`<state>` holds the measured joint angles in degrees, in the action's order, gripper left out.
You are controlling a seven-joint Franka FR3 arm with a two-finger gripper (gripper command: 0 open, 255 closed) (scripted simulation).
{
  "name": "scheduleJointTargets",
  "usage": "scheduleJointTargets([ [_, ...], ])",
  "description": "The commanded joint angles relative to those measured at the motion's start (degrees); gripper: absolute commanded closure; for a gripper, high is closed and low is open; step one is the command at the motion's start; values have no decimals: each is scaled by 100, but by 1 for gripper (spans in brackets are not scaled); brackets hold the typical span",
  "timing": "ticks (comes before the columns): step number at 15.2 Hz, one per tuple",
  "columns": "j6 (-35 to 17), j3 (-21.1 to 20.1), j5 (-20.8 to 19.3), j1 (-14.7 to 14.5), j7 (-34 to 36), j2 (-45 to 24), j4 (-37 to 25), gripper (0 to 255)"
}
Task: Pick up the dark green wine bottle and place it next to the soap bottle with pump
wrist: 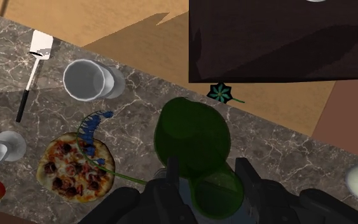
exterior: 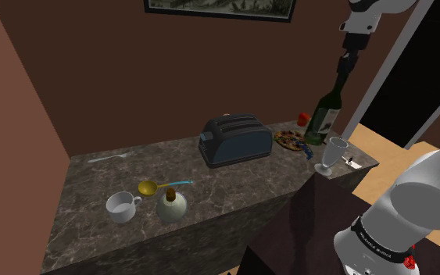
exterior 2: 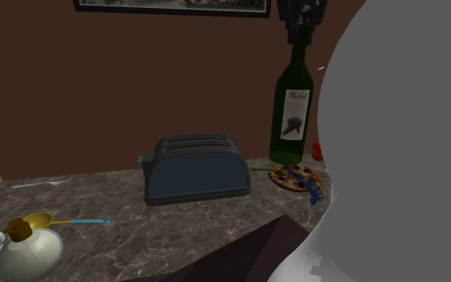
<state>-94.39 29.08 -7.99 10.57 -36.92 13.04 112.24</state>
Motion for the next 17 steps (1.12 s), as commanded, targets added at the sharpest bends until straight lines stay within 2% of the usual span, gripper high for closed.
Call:
scheduleJointTargets([
  [1, 168, -12, 9, -7, -5, -5, -172, 255],
  [17, 1417, -17, 134, -46, -151, -281, -1675, 255],
])
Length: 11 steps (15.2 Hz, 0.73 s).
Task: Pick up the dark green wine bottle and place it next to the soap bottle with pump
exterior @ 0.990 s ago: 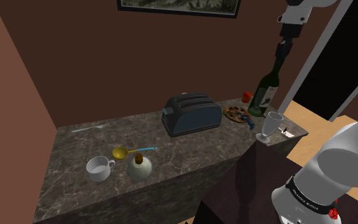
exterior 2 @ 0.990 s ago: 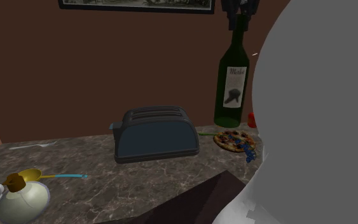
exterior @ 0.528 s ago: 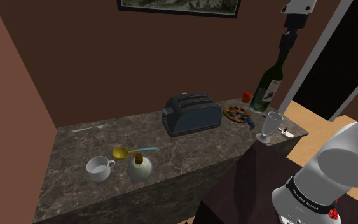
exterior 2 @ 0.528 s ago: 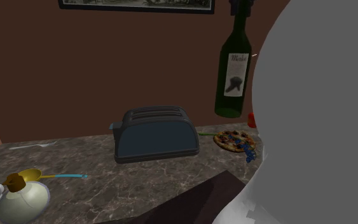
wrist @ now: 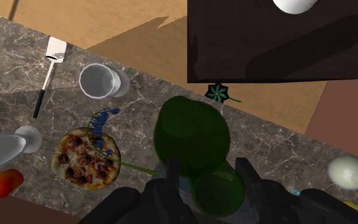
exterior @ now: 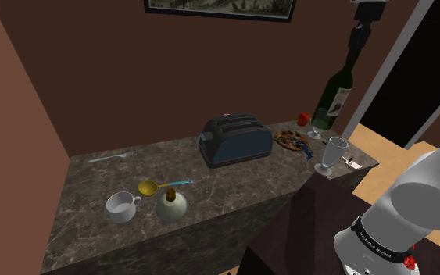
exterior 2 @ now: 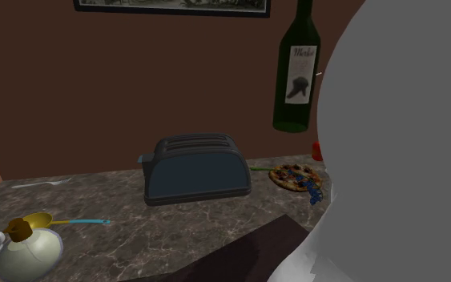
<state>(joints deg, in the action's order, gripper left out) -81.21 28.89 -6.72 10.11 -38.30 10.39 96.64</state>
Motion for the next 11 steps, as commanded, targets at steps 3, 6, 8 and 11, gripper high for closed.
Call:
scheduleJointTargets([
  [3, 344, 17, 44, -3, -58, -115, -450, 255],
  [6, 420, -174, 70, -121, 253, -37, -433, 255],
  [8, 423, -364, 102, -237, 568, 42, -343, 255],
  [11, 425, -638, 178, -406, 1024, 105, -260, 255],
])
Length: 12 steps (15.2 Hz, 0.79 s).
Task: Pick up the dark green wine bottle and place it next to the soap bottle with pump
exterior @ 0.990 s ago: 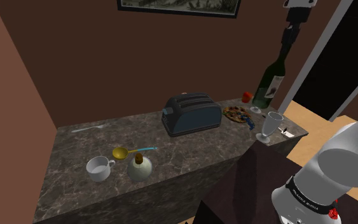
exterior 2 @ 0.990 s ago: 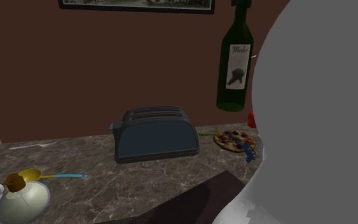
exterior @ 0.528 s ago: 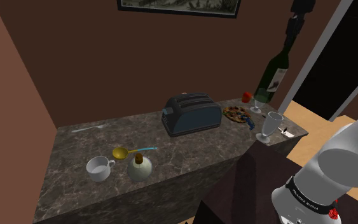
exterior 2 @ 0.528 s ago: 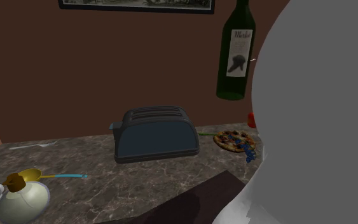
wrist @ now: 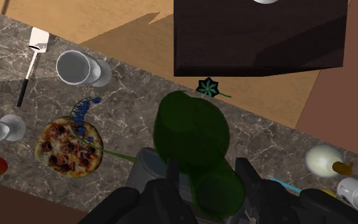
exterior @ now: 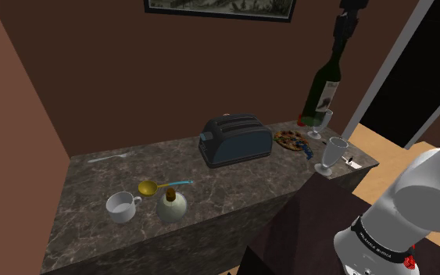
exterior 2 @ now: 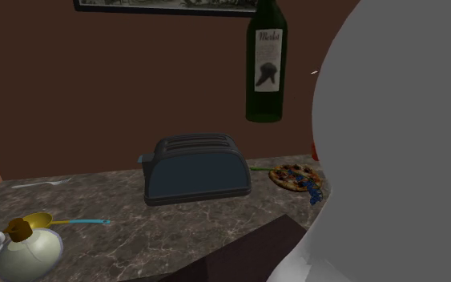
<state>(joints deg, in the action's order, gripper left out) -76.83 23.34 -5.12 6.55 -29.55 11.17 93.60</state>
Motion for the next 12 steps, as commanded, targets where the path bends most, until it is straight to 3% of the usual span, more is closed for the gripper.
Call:
scheduleJointTargets([
  [1, -12, -172, 49, -105, 296, 34, 58, 255],
  [12, -10, -1043, 463, -712, 1805, -305, -235, 255],
])
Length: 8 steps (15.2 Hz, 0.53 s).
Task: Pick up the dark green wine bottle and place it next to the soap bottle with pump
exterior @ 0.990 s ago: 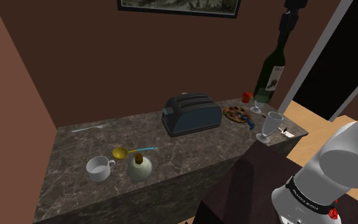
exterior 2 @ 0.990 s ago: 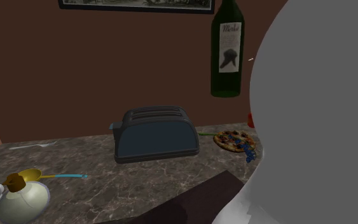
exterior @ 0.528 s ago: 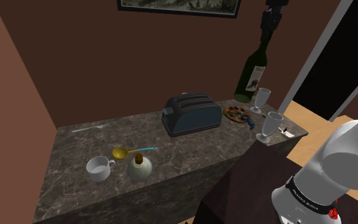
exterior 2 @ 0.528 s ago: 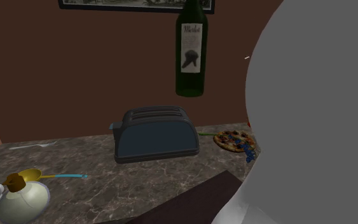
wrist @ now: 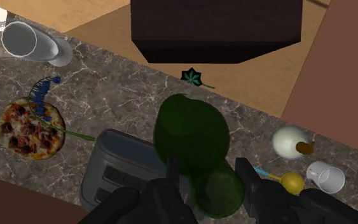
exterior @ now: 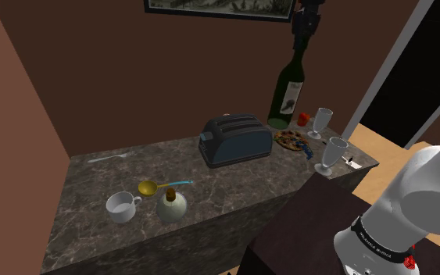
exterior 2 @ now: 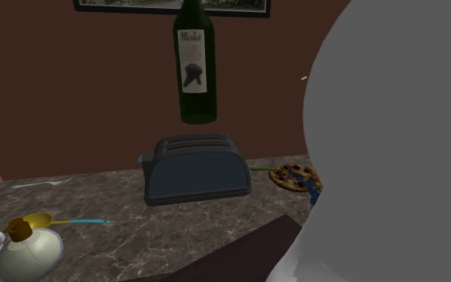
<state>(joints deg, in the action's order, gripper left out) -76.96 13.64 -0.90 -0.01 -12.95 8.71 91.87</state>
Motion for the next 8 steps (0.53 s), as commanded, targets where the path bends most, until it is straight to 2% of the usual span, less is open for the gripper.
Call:
scheduleJointTargets([
  [1, 5, -144, 80, -111, 272, -127, -132, 255],
  [8, 71, -591, 317, -499, 1133, -761, -846, 255],
])
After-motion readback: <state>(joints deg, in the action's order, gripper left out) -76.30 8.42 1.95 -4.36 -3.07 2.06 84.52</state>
